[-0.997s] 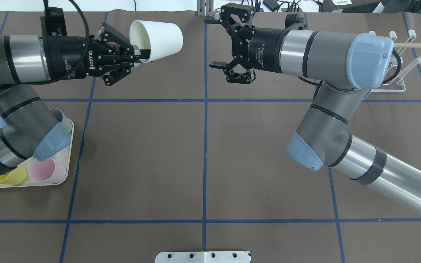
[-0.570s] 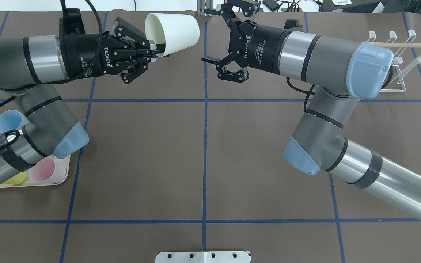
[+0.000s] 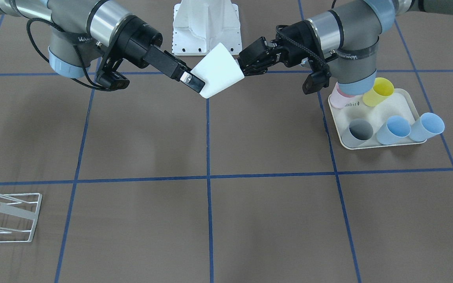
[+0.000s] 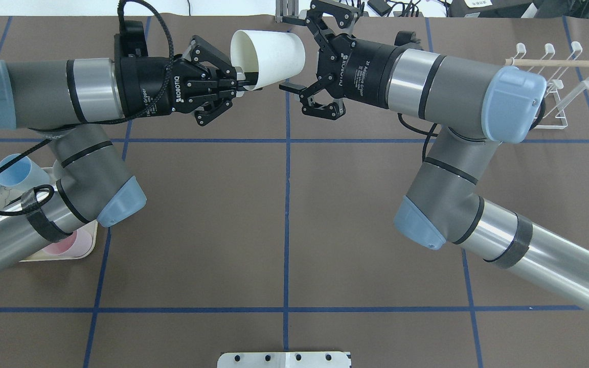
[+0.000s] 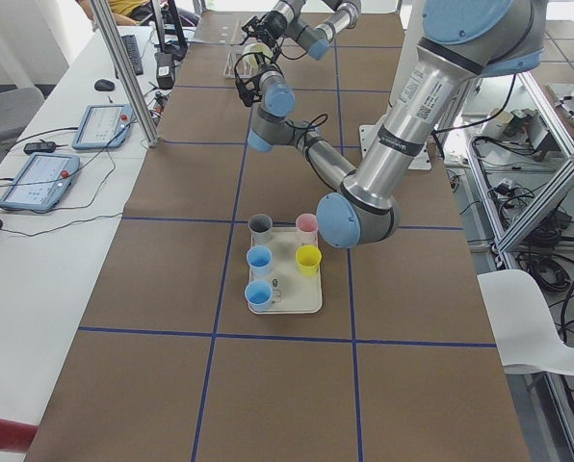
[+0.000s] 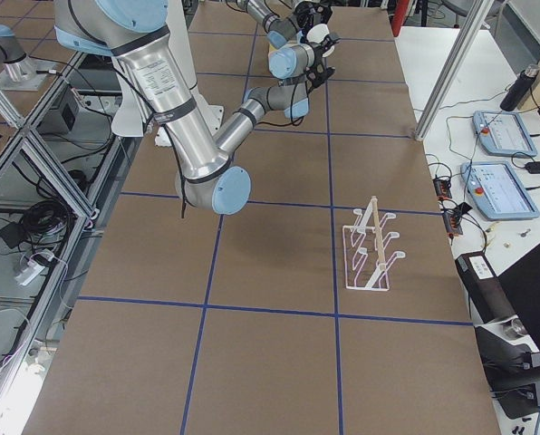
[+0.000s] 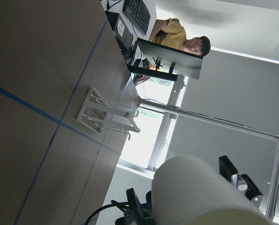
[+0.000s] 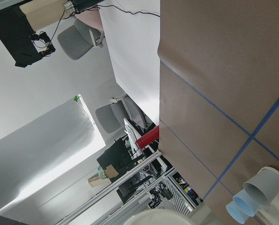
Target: Transfer IKEA cup to right arm and place on rack
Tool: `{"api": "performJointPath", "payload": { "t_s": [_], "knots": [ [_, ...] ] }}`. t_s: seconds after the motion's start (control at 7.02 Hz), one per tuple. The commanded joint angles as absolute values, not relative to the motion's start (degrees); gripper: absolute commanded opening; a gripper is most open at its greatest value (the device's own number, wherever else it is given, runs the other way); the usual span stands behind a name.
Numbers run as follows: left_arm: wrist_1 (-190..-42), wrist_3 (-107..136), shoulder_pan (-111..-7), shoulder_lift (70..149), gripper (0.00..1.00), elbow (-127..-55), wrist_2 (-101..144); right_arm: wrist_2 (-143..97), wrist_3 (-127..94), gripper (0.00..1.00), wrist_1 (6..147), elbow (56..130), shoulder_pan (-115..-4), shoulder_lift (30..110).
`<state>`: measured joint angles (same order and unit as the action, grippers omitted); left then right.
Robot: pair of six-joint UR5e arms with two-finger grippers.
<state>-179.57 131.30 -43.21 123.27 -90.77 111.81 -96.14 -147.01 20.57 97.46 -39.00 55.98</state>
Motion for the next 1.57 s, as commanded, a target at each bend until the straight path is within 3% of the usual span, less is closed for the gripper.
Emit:
{"api": "performJointPath", "payload": {
  "t_s": [0.0,0.14,0.28,0.43,0.57,0.71,1.0,1.42],
  "knots": [
    [-179.5,131.5,-43.0,123.9,0.0,-90.7,111.8,-96.2,-145.2,0.98,20.6,97.6,-38.4,56.0],
    [-179.5,131.2,-43.0,124.0,0.0,-90.7,111.8,-96.2,-145.2,0.9,20.6,97.8,-38.4,56.0],
    [-179.5,131.0,-43.0,123.9,0.0,-90.8,111.9,-96.2,-145.2,0.55,20.6,98.3,-38.4,56.1],
    [-179.4,131.0,-43.0,123.9,0.17,-90.8,111.9,-96.2,-145.2,0.11,20.6,98.6,-38.5,56.5],
    [-179.1,131.0,-43.0,123.9,0.5,-90.9,112.0,-96.2,-145.1,0.0,20.6,98.7,-38.4,56.8],
    [-179.1,131.0,-43.0,123.9,0.76,-91.1,112.0,-96.2,-145.1,0.0,20.6,98.7,-38.5,57.0],
    [-179.1,130.7,-44.8,123.8,0.81,-91.4,111.8,-96.8,-142.7,0.0,20.7,98.7,-39.5,58.3],
    [-179.1,123.7,-46.5,119.5,0.81,-91.2,112.0,-96.0,-115.1,0.0,22.5,101.0,-43.6,72.5]
  ]
}}
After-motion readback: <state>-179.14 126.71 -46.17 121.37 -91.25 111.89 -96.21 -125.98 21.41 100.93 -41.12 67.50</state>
